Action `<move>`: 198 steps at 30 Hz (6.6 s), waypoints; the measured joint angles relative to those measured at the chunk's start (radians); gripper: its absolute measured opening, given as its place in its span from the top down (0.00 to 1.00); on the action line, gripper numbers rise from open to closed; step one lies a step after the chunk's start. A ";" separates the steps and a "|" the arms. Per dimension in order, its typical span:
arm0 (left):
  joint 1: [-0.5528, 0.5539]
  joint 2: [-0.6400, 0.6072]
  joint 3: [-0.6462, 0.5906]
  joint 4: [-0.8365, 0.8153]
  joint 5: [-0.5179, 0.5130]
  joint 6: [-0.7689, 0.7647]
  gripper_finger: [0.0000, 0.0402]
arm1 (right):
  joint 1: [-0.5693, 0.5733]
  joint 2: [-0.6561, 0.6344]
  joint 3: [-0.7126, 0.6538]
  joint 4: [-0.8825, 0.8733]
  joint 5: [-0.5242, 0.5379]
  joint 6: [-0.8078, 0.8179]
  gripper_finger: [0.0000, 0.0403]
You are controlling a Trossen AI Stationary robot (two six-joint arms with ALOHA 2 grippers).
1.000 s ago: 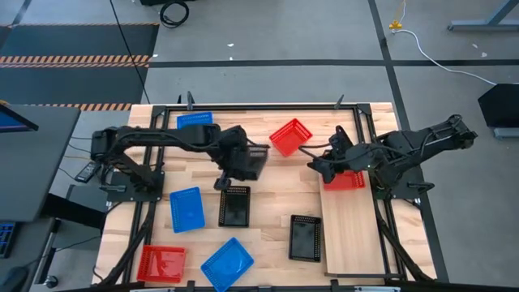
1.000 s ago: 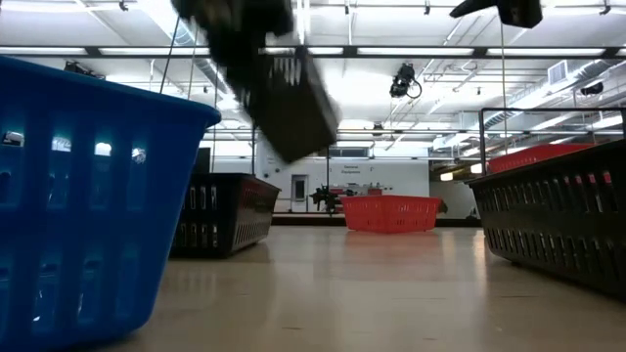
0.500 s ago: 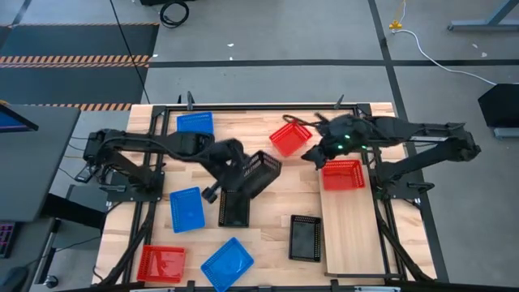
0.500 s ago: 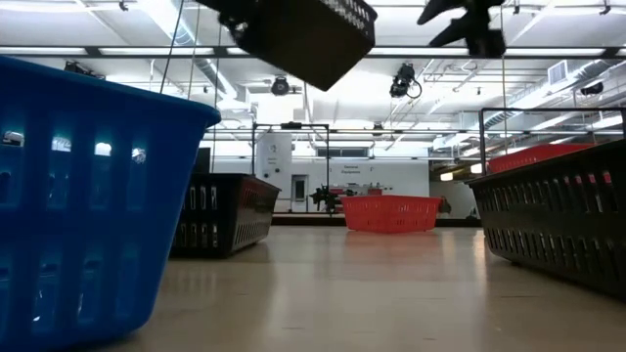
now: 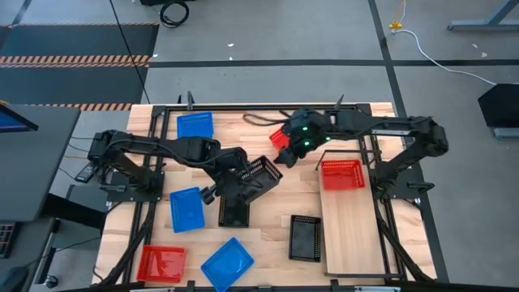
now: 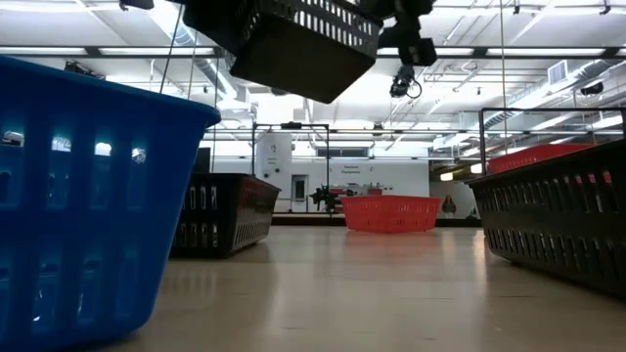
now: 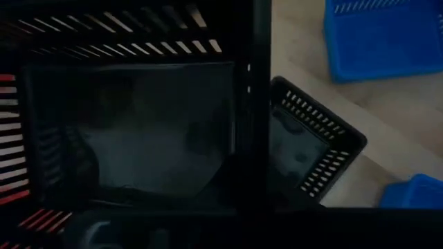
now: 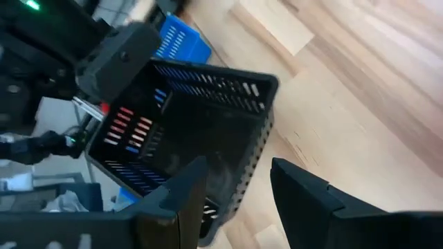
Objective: Stack baskets on shelf by color
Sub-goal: Put the top black bin on the shelf
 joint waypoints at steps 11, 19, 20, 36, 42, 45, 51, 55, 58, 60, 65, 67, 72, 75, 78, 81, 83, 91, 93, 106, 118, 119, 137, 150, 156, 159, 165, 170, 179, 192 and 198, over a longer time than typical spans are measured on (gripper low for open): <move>0.003 -0.001 0.000 -0.010 0.000 0.023 0.99 | 0.010 0.135 0.066 -0.059 -0.023 -0.023 0.55; -0.002 -0.001 0.000 0.001 -0.023 0.023 0.99 | 0.039 0.196 0.067 -0.028 -0.050 -0.061 0.58; -0.002 -0.001 0.000 0.006 -0.029 0.023 0.99 | 0.040 0.196 0.066 -0.040 -0.041 -0.061 0.60; 0.012 -0.009 0.120 0.054 -0.071 -0.170 0.78 | 0.047 0.176 0.069 -0.160 -0.001 -0.057 0.98; 0.068 -0.012 0.185 -0.054 -0.094 -0.263 0.62 | 0.078 0.155 0.066 -0.247 0.000 -0.053 0.99; 0.111 -0.014 0.219 -0.096 -0.092 -0.281 0.58 | 0.106 0.126 0.066 -0.331 -0.006 -0.027 0.99; 0.165 -0.029 0.257 0.001 -0.032 -0.278 0.57 | 0.186 0.057 0.067 -0.449 0.055 0.121 0.99; 0.167 -0.025 0.279 0.071 -0.004 -0.304 0.60 | 0.240 0.051 0.070 -0.499 0.098 0.291 0.99; 0.159 -0.009 0.279 0.102 0.017 -0.304 0.63 | 0.282 0.031 0.068 -0.536 0.123 0.414 0.99; 0.150 -0.001 0.280 0.119 0.022 -0.304 0.65 | 0.307 0.026 0.068 -0.541 0.127 0.485 0.99; 0.141 0.004 0.280 0.131 0.048 -0.277 0.69 | 0.364 0.026 0.068 -0.552 0.125 0.630 0.99; 0.141 0.014 0.280 0.133 0.058 -0.272 0.70 | 0.380 0.028 0.069 -0.570 0.122 0.679 0.99; 0.142 0.050 0.282 0.156 0.108 -0.298 0.72 | 0.415 0.028 0.069 -0.640 0.122 0.780 0.99; 0.142 0.066 0.282 0.189 0.168 -0.362 0.74 | 0.428 0.028 0.068 -0.678 0.120 0.808 0.99; 0.142 0.067 0.282 0.195 0.188 -0.385 0.78 | 0.432 0.027 0.069 -0.681 0.117 0.818 0.99; 0.142 0.067 0.282 0.188 0.188 -0.384 0.82 | 0.432 0.027 0.068 -0.682 0.128 0.818 0.99; 0.142 0.067 0.282 0.188 0.189 -0.382 0.85 | 0.431 0.027 0.068 -0.682 0.138 0.805 0.99; 0.114 0.003 0.279 0.206 0.298 -0.472 0.92 | 0.278 0.035 0.066 -0.571 0.181 0.578 0.99; 0.105 -0.002 0.281 0.187 0.299 -0.495 0.92 | 0.230 0.038 0.065 -0.558 0.199 0.532 0.99; 0.107 0.002 0.280 0.291 0.328 -0.572 0.93 | -0.012 0.090 0.064 -0.252 0.162 0.266 0.99; 0.304 -0.147 0.279 0.142 0.256 -0.648 0.96 | 0.026 -0.068 0.064 -0.722 0.377 0.326 0.99; 0.327 -0.158 0.283 0.163 0.257 -0.649 0.97 | 0.037 -0.099 0.064 -0.741 0.385 0.360 0.99; 0.457 -0.205 0.051 0.260 0.316 -0.690 0.98 | 0.737 -0.178 -0.022 -0.855 0.376 1.373 0.99; 0.364 -0.207 -0.051 0.290 0.340 -0.776 0.98 | 0.846 -0.162 -0.263 -0.855 0.203 1.446 0.98; 0.323 -0.220 -0.051 0.278 0.338 -0.853 0.97 | 0.848 -0.167 -0.325 -0.854 0.199 1.458 0.98; 0.300 -0.226 -0.051 0.280 0.326 -0.883 0.96 | 0.859 -0.167 -0.343 -0.842 0.198 1.458 0.98; 0.263 -0.225 -0.051 0.282 0.303 -0.933 0.98 | 0.898 -0.167 -0.380 -0.770 0.184 1.450 0.98; 0.232 -0.225 -0.051 0.304 0.252 -0.961 0.97 | 0.931 -0.167 -0.418 -0.739 0.124 1.459 0.98; 0.200 -0.225 -0.051 0.322 0.240 -0.988 0.98 | 0.941 -0.167 -0.445 -0.737 0.111 1.466 0.96; 0.154 -0.225 -0.051 0.321 0.221 -0.989 0.96 | 0.928 -0.167 -0.445 -0.730 0.112 1.460 0.73; 0.144 -0.225 -0.051 0.318 0.221 -0.987 0.98 | 0.933 -0.167 -0.396 -0.758 0.130 1.429 0.68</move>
